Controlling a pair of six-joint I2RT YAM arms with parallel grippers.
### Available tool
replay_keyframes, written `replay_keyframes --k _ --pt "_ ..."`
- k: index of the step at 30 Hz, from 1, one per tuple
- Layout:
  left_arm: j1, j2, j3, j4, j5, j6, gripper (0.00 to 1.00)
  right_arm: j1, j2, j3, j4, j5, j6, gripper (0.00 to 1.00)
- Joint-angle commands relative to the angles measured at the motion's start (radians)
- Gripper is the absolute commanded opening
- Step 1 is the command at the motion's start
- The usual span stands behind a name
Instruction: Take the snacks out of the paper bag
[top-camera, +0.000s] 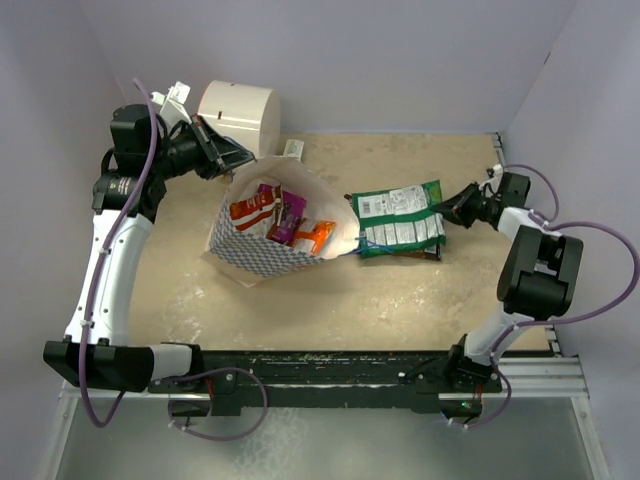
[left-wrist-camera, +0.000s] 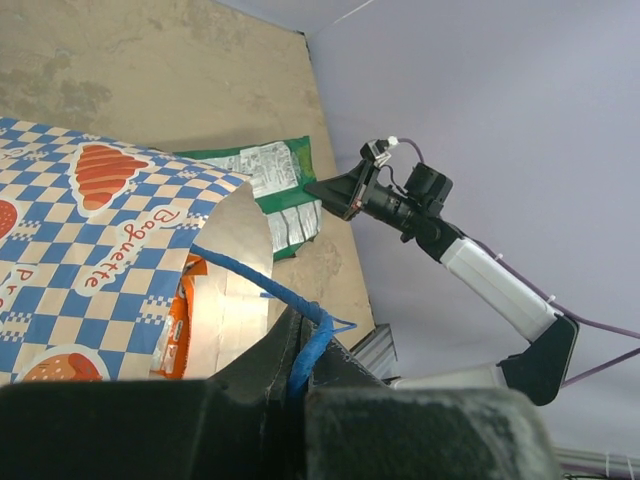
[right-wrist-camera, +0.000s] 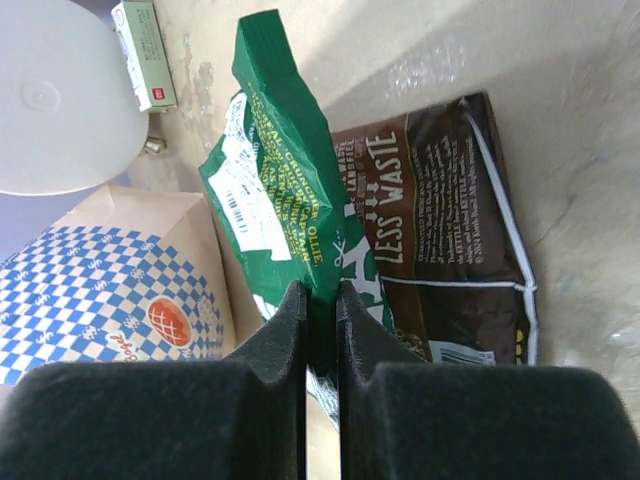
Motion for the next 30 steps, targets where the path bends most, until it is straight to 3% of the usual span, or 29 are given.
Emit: replay_keyframes --k 1,10,18,26,30 --pt "0.005 -0.010 -0.002 0.098 0.042 -0.036 0.00 0.049 -0.040 -0.062 0.152 0.003 0.198 0.02" --pt "0.005 -0.034 -0.017 0.090 0.040 -0.038 0.00 0.089 -0.083 -0.210 0.280 0.113 0.426 0.04" --pt "0.007 -0.059 -0.017 0.066 0.030 -0.027 0.00 0.058 -0.108 -0.232 0.319 0.193 0.471 0.05" --pt "0.014 -0.065 -0.018 0.054 0.036 -0.023 0.00 0.052 -0.076 -0.228 0.275 0.179 0.403 0.08" --pt "0.014 -0.062 -0.024 0.058 0.048 -0.018 0.00 0.052 -0.067 -0.162 0.153 0.163 0.243 0.20"
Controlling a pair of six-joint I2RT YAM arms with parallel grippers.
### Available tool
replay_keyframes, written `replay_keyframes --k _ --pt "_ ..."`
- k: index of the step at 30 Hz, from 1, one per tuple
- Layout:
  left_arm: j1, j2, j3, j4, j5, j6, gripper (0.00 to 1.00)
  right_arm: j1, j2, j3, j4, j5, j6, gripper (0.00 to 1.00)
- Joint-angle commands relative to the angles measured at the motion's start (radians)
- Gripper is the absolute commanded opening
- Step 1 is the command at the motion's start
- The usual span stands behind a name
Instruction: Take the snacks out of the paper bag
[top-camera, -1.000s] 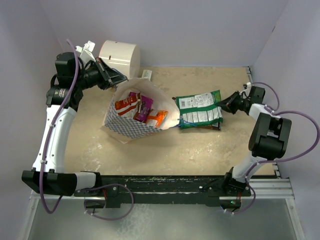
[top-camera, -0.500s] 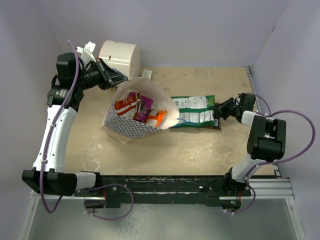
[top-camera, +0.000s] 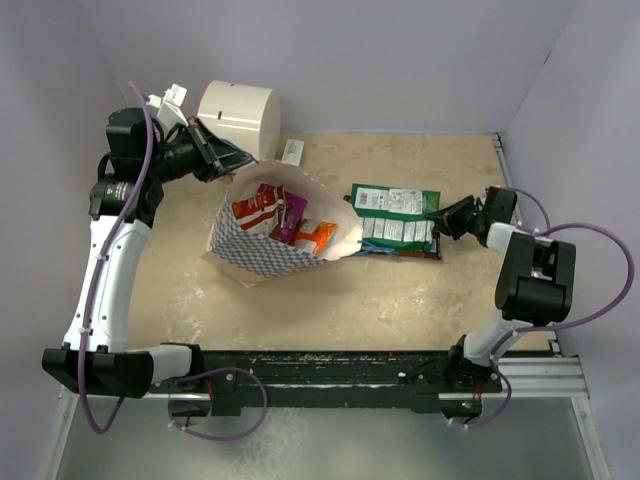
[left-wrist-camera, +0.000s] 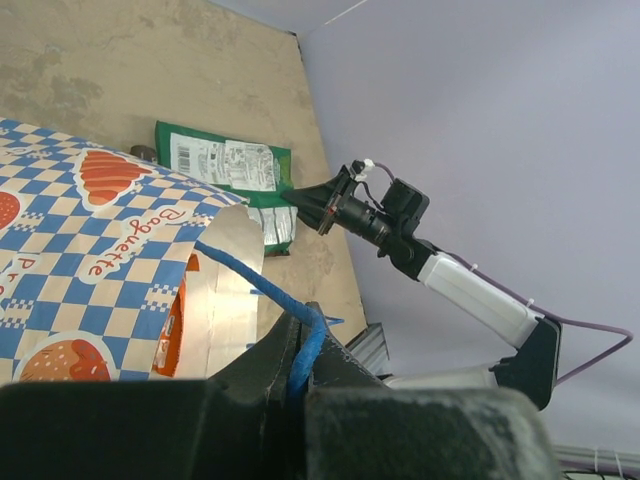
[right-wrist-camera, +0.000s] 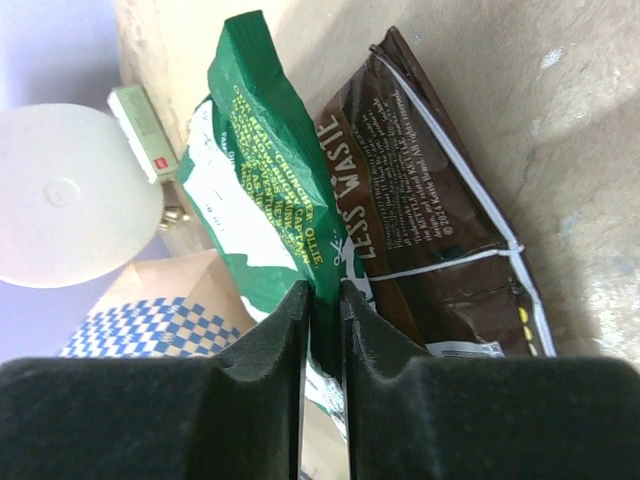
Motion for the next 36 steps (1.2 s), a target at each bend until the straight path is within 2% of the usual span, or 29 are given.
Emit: replay_keyframes --k 1,3,5,7,10,12,14,17,19,25,31,36 --pt "0.005 -0.028 -0.001 0.051 0.043 0.011 0.00 -0.004 -0.013 0.101 -0.153 -0.005 -0.201 0.24" --pt "0.006 -0.025 0.006 0.072 0.070 0.030 0.00 -0.006 -0.028 0.191 -0.291 0.037 -0.341 0.32" --pt "0.006 -0.023 0.016 0.079 0.082 0.063 0.00 -0.007 -0.062 0.283 -0.443 0.130 -0.474 0.48" --pt "0.005 -0.024 0.021 0.083 0.093 0.091 0.00 -0.006 -0.099 0.353 -0.547 0.202 -0.566 0.58" --pt "0.004 -0.028 0.022 0.079 0.096 0.131 0.00 0.004 -0.138 0.437 -0.635 0.304 -0.658 0.63" --pt "0.004 -0.030 0.029 0.066 0.087 0.173 0.00 0.051 -0.154 0.458 -0.649 0.272 -0.665 0.65" --pt "0.004 -0.027 0.048 0.049 0.083 0.221 0.00 0.141 -0.143 0.486 -0.654 0.174 -0.665 0.67" --pt "0.003 -0.027 0.077 0.020 0.071 0.302 0.00 0.287 -0.102 0.521 -0.648 0.005 -0.621 0.68" --pt "0.000 -0.031 0.093 0.002 0.060 0.348 0.00 0.377 -0.095 0.507 -0.586 -0.080 -0.553 0.68" --pt "0.001 -0.017 0.183 -0.104 -0.027 0.427 0.00 0.498 -0.098 0.409 -0.342 -0.245 -0.320 0.70" --pt "0.021 0.061 0.348 -0.302 -0.147 0.488 0.00 0.615 -0.076 0.370 -0.279 -0.302 -0.237 0.70" --pt "0.030 0.078 0.419 -0.328 -0.166 0.530 0.00 0.731 -0.070 0.375 -0.230 -0.317 -0.188 0.70"
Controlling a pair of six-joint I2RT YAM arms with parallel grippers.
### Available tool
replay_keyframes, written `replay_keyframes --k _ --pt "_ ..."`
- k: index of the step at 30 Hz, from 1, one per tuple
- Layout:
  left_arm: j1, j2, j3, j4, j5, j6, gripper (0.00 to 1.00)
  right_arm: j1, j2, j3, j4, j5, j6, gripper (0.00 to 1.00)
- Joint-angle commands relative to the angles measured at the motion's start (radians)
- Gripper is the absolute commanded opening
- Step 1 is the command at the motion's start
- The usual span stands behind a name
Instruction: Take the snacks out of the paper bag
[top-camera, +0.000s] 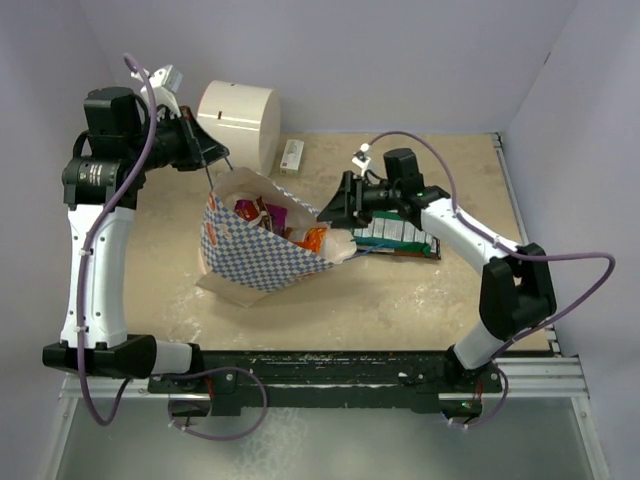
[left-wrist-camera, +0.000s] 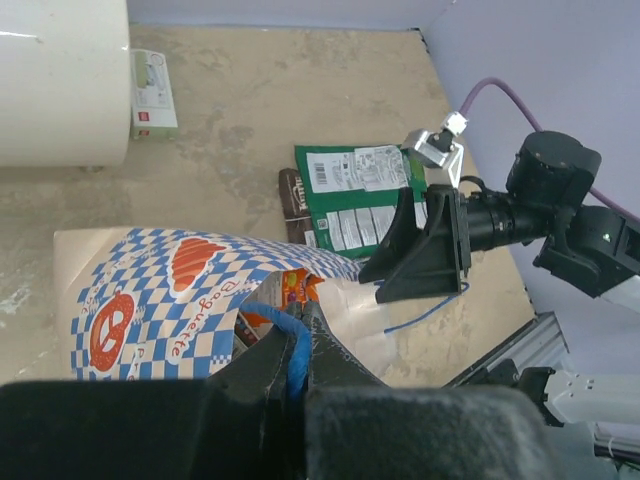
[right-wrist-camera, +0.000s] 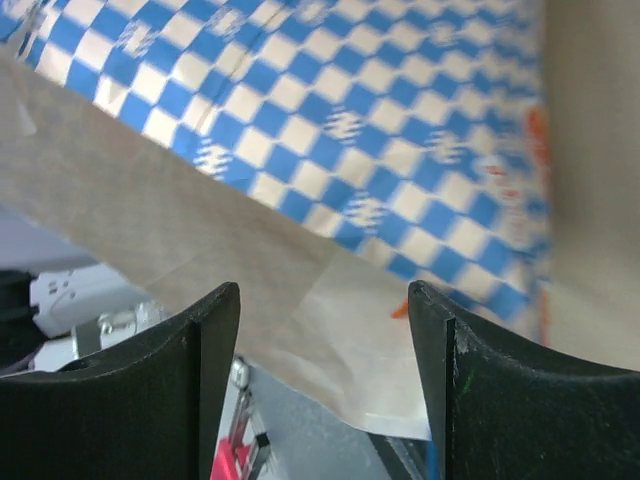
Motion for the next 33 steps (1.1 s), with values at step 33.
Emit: replay_keyframes --k 33 --pt "0.016 -0.026 0.082 0.012 -0.009 -0.189 0.00 -0.005 -0.112 0.225 -0.721 0.677 -0.403 0.66"
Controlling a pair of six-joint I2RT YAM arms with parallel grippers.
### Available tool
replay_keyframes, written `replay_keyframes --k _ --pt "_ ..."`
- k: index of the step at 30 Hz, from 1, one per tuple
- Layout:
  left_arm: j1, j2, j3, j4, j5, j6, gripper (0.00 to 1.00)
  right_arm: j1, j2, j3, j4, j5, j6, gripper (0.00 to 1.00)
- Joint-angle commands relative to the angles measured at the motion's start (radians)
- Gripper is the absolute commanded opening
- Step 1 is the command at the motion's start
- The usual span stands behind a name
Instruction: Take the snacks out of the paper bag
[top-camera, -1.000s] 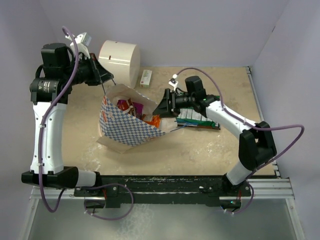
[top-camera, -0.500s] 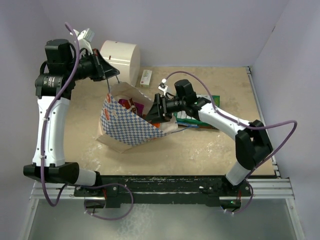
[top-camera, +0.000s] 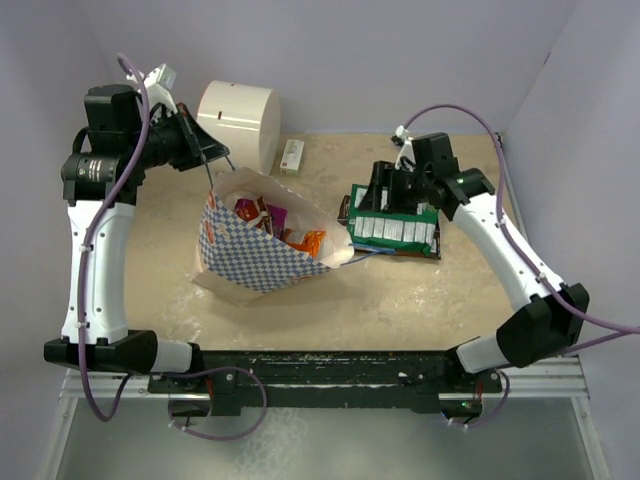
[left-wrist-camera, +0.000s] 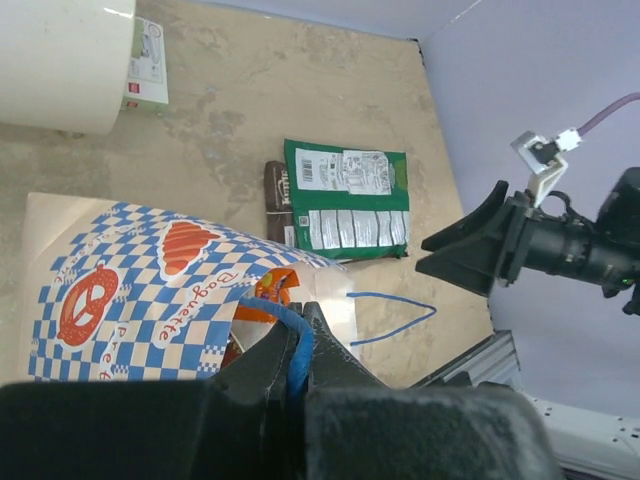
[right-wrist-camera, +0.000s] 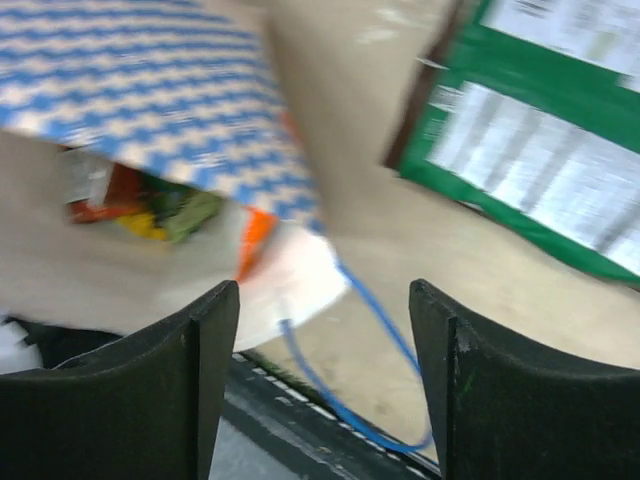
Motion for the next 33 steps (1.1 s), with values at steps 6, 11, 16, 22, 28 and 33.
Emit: replay_keyframes --k 6,11,16,22,28,33 --pt "0.010 -0.061 -0.033 0.149 0.103 -0.182 0.00 -0.014 0.193 -0.008 -0.101 0.091 -0.157 0.34" --pt "0.013 -0.018 -0.039 0.165 0.170 -0.173 0.00 0.023 0.315 0.010 -0.019 -0.064 -0.139 0.24" --pt "0.022 0.038 0.026 0.187 0.184 -0.144 0.00 0.096 0.382 -0.025 0.129 -0.233 -0.023 0.26" --pt "0.031 0.104 0.154 0.198 0.196 -0.051 0.00 0.181 0.474 0.001 0.355 -0.394 0.213 0.25" --pt "0.033 0.137 0.174 0.250 0.238 0.039 0.00 0.265 0.592 0.125 0.541 -0.484 0.400 0.26" --pt "0.031 -0.021 -0.157 0.402 0.315 -0.080 0.00 0.253 0.596 0.129 0.386 -0.455 0.270 0.28"
